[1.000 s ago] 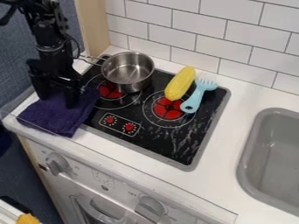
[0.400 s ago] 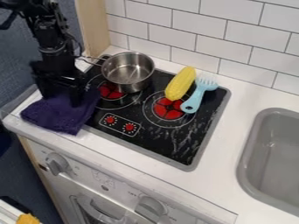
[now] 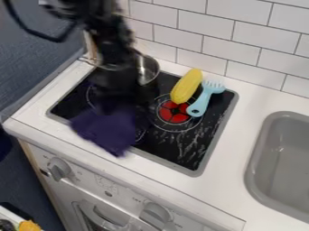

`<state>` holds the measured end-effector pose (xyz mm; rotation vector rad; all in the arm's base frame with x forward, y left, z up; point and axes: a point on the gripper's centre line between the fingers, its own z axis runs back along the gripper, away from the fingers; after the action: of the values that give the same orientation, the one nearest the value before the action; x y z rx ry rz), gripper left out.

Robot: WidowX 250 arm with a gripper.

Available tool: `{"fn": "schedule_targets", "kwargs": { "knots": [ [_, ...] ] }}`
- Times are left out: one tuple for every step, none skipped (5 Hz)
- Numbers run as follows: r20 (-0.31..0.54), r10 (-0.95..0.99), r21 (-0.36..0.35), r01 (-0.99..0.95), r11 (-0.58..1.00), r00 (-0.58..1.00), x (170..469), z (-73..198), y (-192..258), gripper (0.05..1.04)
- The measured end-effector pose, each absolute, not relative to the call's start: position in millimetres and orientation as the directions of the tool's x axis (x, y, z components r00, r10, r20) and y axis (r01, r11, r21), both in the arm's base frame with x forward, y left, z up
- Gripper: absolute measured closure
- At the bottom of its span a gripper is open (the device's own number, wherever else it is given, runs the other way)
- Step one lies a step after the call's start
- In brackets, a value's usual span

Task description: Move the purple cloth to bottom right of the burner

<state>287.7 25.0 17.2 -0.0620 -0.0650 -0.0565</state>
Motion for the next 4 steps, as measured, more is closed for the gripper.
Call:
{"fn": "schedule_targets", "kwargs": {
  "knots": [
    [0.030,-0.068,-0.058,0.069,0.996,0.997,283.7,18.5,-20.3,0.083],
    [0.017,-0.095,-0.055,0.096,0.994,0.995,280.5,19.5,-44.2,0.083],
    [0.019,-0.095,-0.076,0.096,0.992,0.995,290.8,22.3,-58.8,0.083],
    [0.008,-0.083,-0.036,0.084,0.996,0.996,290.7,24.2,-57.9,0.083]
  ]
}}
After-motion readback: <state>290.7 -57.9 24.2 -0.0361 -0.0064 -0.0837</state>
